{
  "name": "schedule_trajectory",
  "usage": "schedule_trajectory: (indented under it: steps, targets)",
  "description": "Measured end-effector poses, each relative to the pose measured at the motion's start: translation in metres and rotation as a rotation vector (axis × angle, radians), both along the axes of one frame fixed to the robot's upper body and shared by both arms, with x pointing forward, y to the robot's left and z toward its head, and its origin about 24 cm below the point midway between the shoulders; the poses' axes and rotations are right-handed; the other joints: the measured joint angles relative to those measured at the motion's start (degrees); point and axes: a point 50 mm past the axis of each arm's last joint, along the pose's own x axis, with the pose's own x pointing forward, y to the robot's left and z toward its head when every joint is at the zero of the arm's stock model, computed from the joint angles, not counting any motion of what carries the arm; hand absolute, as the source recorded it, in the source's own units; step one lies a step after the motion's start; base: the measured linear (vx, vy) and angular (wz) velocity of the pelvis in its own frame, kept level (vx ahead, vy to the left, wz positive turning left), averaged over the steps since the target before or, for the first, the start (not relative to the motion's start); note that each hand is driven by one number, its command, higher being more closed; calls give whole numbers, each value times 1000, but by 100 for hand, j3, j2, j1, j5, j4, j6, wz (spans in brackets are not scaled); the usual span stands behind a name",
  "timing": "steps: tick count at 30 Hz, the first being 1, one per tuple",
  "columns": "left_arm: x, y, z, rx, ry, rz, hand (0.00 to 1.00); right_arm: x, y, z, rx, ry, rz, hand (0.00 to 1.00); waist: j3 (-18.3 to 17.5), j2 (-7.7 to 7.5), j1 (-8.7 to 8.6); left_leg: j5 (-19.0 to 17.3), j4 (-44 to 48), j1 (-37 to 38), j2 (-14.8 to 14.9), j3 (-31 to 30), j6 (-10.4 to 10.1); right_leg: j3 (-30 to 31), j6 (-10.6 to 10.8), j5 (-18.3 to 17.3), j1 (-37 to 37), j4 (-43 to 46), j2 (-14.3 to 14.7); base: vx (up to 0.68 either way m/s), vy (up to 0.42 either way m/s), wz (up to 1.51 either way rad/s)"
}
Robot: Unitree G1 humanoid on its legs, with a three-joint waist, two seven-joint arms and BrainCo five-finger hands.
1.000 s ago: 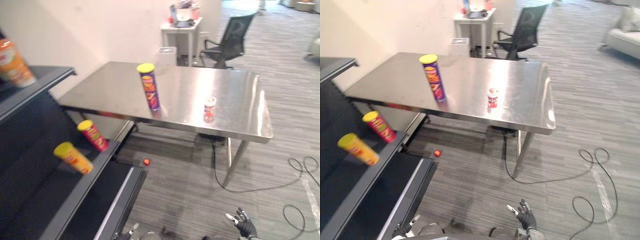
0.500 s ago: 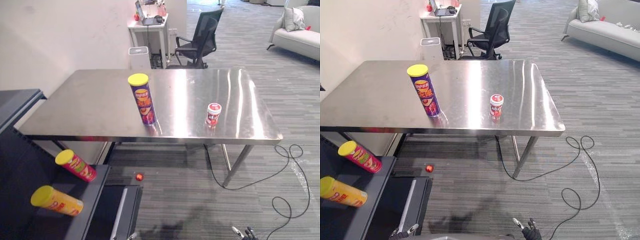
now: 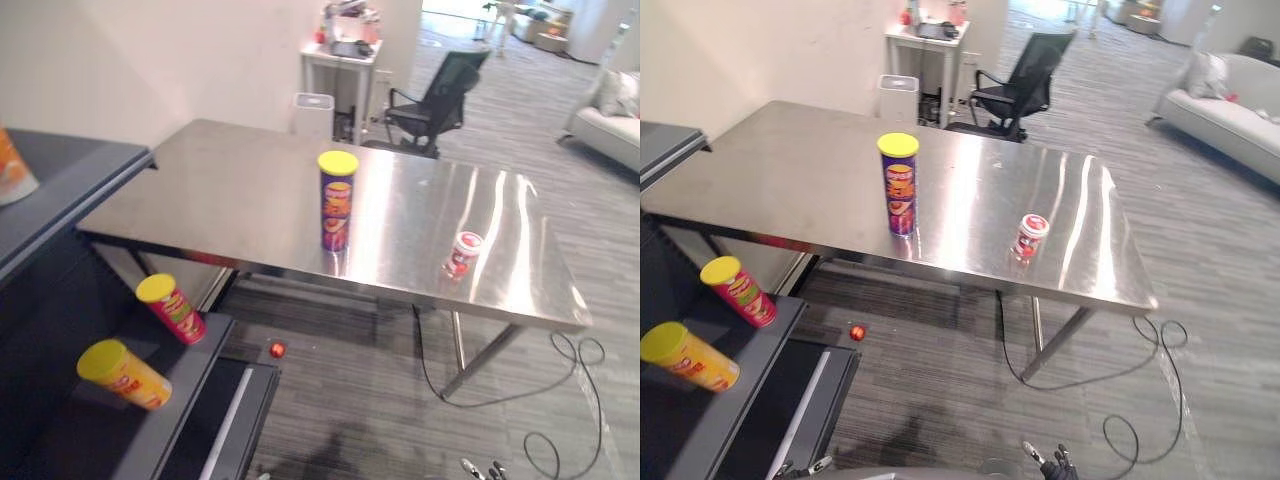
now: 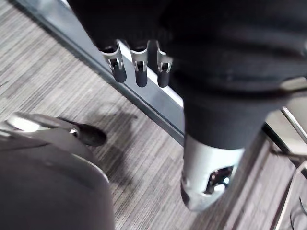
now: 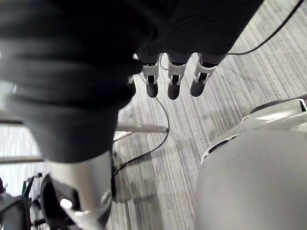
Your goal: Put the gum and the chips on the shelf.
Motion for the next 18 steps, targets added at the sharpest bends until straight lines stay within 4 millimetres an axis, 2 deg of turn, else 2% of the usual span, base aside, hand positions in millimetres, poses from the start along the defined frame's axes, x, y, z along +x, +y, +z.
schedule_trajectory:
  steps: [2,3,4,5,6,7,10,11,12,13,14,18]
  targets:
    - [-3,-2,0,-18,-5,64,0,2,0,0,1,-1,4,0,-19,-12,71,68,37,-3,92,-164,-86,-182,2,-1,141,-16,61,145,-129,61]
    - [-5,-4,-1,-31,-7,103,0,6,-1,1,-4,-12,11,0,-2,45,139,71,101,-7,174,-267,-99,-261,82,-169,71,149,76,100,-147,43]
    - [-9,-3,-1,-34,-5,131,0,11,2,1,3,-21,32,0,-23,5,149,74,171,-51,186,-290,-137,-272,137,-571,261,-366,174,76,-179,49]
    - [-10,0,0,-28,-14,143,0,18,11,1,24,-33,53,0,-48,-120,194,60,212,-131,83,-323,-202,-280,184,-475,347,-973,191,39,-152,41]
    - [-10,0,0,-27,-15,141,0,19,13,1,29,-34,56,0,-45,-124,196,37,213,-149,68,-352,-238,-350,203,-564,370,-1006,166,17,-202,36]
    - [-9,-3,-1,-35,-13,140,0,23,17,1,45,-35,68,0,-90,-106,203,26,222,-216,70,-444,-293,-426,366,-681,555,-1292,189,18,-212,34]
    - [-12,-13,-4,-64,2,141,0,30,10,2,29,-35,75,0,-19,112,280,133,215,-319,122,-530,-449,-710,356,-851,748,-1701,310,-26,-169,21]
    - [-12,-13,-4,-63,9,127,0,28,9,1,30,-24,70,0,-2,82,274,208,115,-326,122,-565,-485,-851,355,-1035,804,-1788,291,-60,-171,23]
    - [-13,-13,-4,-63,13,118,0,27,8,0,28,-16,67,0,8,102,271,294,4,-290,139,-571,-498,-923,351,-1068,830,-1816,304,-102,-152,47]
    - [-15,-13,-5,-63,29,96,0,25,7,0,28,-5,54,0,-5,118,185,541,-219,-271,170,-494,-473,-1118,321,-1091,827,-1819,319,-118,-113,69]
    - [-15,-13,-5,-63,34,84,0,24,5,0,25,-8,39,0,6,130,105,584,-259,-345,200,-234,-438,-1310,290,-1121,819,-1809,335,-129,-94,71]
    - [-20,-9,-5,-57,55,75,0,20,5,-1,15,10,25,0,7,53,148,703,-269,-450,181,-300,-436,-1458,306,-1137,838,-1816,346,-74,-37,30]
